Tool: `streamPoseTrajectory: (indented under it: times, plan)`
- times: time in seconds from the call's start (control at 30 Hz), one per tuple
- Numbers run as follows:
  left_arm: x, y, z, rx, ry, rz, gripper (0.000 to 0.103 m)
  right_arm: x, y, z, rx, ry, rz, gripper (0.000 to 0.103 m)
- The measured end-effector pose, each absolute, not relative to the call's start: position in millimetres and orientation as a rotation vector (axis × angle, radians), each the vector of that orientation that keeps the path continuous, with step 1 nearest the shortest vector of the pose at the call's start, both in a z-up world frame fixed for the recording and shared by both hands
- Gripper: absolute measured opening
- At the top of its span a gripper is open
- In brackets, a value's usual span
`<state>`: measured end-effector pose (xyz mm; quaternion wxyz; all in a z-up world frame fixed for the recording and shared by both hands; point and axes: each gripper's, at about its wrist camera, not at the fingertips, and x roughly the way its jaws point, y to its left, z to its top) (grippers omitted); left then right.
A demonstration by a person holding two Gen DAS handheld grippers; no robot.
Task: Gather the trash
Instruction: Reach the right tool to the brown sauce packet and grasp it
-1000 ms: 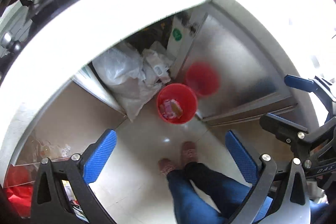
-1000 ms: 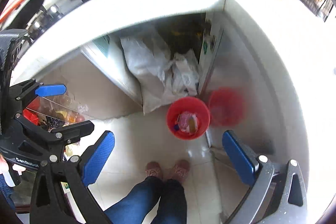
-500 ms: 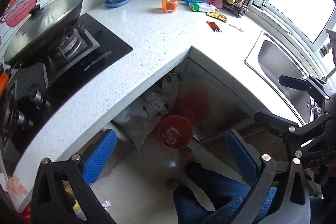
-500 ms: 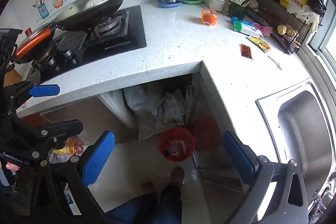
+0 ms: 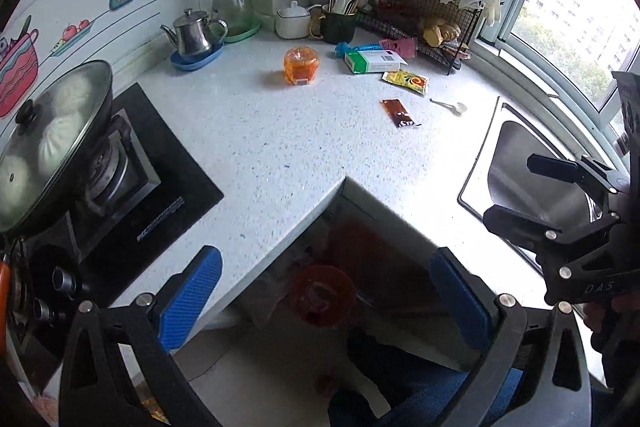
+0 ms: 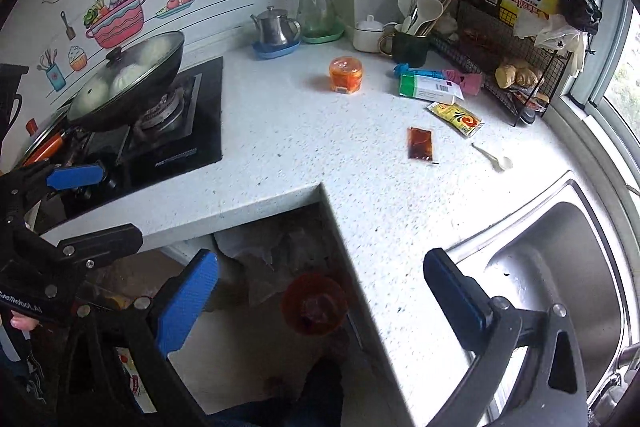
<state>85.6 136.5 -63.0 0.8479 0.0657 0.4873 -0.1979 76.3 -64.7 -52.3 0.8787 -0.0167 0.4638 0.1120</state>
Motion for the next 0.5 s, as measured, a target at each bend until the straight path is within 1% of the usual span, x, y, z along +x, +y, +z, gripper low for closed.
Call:
streamPoseTrajectory:
  times: [0.27, 0.37, 0.5]
  plan:
    - [174, 89, -84, 0.163, 1.091, -0.387, 0.103, 166, -104, -69, 0.045, 1.025, 0.224, 0.102]
    - [204, 76, -97, 0.155, 1.122, -0.366, 0.103, 197, -117, -86, 0.051, 1.071, 0.204, 0.102]
    - [232, 63, -107, 0.163, 1.110, -0.335, 0.103, 236, -135, -117, 0.059, 1.153, 0.179, 0.102]
